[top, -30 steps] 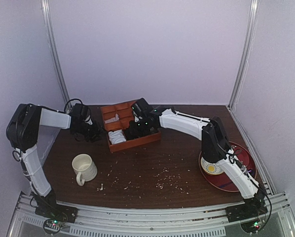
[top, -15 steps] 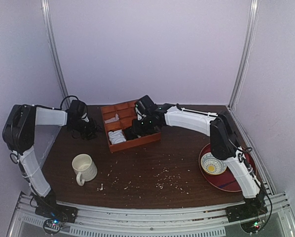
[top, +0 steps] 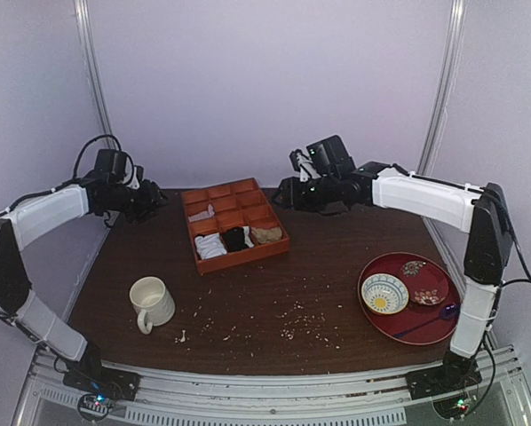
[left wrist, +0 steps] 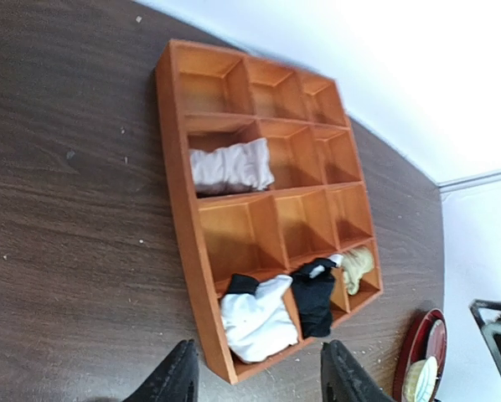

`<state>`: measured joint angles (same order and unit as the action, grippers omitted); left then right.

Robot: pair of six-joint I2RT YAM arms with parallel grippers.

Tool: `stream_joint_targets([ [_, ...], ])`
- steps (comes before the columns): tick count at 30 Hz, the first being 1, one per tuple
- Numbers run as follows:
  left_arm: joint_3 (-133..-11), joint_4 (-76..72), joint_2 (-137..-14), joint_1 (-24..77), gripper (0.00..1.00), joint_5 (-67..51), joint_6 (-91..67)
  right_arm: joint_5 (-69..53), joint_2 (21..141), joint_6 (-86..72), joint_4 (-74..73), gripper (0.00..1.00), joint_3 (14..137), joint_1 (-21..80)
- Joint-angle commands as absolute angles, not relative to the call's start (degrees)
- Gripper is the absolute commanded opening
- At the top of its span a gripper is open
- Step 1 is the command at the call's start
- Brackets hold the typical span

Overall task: Roll the underwear
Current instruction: Reset both arms

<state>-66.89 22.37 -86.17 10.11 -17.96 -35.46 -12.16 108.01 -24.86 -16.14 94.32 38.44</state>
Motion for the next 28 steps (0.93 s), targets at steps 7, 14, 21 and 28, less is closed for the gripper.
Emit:
stream_joint_targets([
  [7,-63.4,25.7,-75.6,10.1,0.82,-20.3,-32.4,-14.5,96.4,-27.6,-11.3,1.0,80.8,34.0],
  [14,-61.7,28.2,-71.5,10.3,0.98,-20.9,-30.6,-13.5,89.0,-28.3,-11.1,1.0,74.0,33.8],
  [21,-60.7,29.1,-69.7,10.8,0.98,-20.8,-28.8,-9.8,83.3,-27.8,-14.2,1.0,70.0,33.8],
  [28,-60.6,28.9,-68.7,11.0,0.98,-20.5,-29.0,-8.8,82.3,-27.8,-16.2,1.0,70.0,33.8],
])
